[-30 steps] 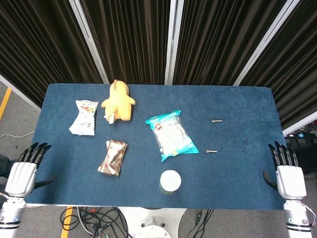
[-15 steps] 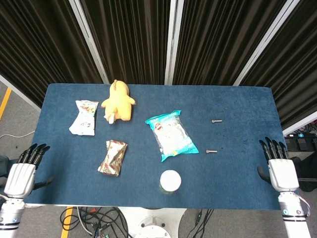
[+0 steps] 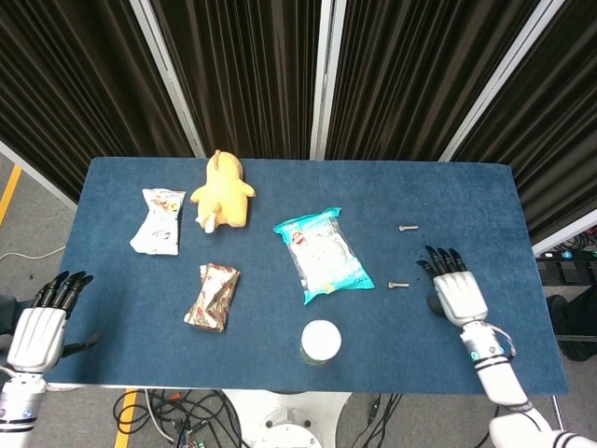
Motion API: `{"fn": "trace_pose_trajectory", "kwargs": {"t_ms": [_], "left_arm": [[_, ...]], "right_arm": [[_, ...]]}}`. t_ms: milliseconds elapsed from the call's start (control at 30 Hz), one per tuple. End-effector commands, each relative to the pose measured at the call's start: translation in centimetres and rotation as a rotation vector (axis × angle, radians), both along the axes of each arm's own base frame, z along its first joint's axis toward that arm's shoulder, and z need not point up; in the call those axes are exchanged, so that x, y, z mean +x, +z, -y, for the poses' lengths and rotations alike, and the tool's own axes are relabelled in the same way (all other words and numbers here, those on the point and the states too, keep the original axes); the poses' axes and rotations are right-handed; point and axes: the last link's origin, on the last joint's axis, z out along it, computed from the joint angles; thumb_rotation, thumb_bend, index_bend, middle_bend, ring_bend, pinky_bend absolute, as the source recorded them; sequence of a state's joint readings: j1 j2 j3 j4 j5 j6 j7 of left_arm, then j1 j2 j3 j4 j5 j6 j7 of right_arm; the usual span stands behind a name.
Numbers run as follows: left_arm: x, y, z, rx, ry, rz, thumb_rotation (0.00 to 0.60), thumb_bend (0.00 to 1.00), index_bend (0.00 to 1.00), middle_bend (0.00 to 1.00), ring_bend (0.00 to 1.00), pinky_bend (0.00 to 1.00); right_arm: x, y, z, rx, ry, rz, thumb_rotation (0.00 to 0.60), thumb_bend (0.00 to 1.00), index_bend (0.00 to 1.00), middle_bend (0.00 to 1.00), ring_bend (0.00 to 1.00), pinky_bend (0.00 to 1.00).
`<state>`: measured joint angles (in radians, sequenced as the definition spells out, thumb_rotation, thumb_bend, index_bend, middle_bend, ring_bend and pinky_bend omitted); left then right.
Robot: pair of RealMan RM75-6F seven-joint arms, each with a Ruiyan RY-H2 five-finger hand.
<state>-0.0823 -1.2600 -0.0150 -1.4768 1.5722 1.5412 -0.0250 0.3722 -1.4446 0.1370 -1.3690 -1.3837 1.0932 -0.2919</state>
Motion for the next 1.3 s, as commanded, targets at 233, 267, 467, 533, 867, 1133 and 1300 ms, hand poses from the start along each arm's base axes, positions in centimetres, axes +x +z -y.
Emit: {"fn": "trace_pose_trajectory", "kwargs": {"t_ms": [233, 267, 467, 533, 867, 1133, 1300], "left_arm": [[-0.3, -0.1, 0.0, -0.005, 0.004, 0.004, 0.600, 0.01, 0.14, 0.12, 0.05, 0.17], [-0.4, -0.1, 0.0, -0.004, 0.005, 0.004, 0.600, 0.01, 0.14, 0.12, 0.05, 0.17], [-0.6, 0.0, 0.1, -0.005, 0.009, 0.006, 0.600, 0.01, 0.14, 0.12, 0.05, 0.17], [-0.7, 0.0, 0.1, -0.004, 0.010, 0.007, 0.600, 0.01, 0.14, 0.12, 0.05, 0.17], [-0.8, 0.1, 0.2, -0.001, 0.008, 0.010, 0.600, 0.01, 0.14, 0.12, 0.05, 0.17], [-0.9, 0.0, 0.2, -0.003, 0.010, 0.010, 0.600, 0.01, 0.14, 0.12, 0.05, 0.17], [-0.9, 0.0, 0.2, -0.003, 0.011, 0.011, 0.600, 0.01, 0.14, 0.12, 0.05, 0.17]], "right_arm": [[0.9, -2.9, 1.7, 0.039, 0.007, -0.025, 0.600, 0.25, 0.28, 0.00, 0.00, 0.00], [1.0, -3.1, 1.8, 0.040, 0.006, -0.024, 0.600, 0.25, 0.29, 0.00, 0.00, 0.00], [1.2, -4.2, 2.3, 0.046, 0.002, -0.014, 0.600, 0.26, 0.36, 0.01, 0.00, 0.00], [1.2, -4.3, 2.4, 0.044, 0.002, -0.013, 0.600, 0.26, 0.38, 0.01, 0.00, 0.00], [1.3, -4.5, 2.7, 0.035, 0.010, -0.006, 0.600, 0.26, 0.48, 0.02, 0.00, 0.00], [1.1, -4.4, 2.6, 0.026, 0.011, -0.004, 0.600, 0.26, 0.53, 0.02, 0.00, 0.00], [1.0, -4.2, 2.6, 0.018, 0.011, -0.001, 0.600, 0.27, 0.56, 0.02, 0.00, 0.00]]}}
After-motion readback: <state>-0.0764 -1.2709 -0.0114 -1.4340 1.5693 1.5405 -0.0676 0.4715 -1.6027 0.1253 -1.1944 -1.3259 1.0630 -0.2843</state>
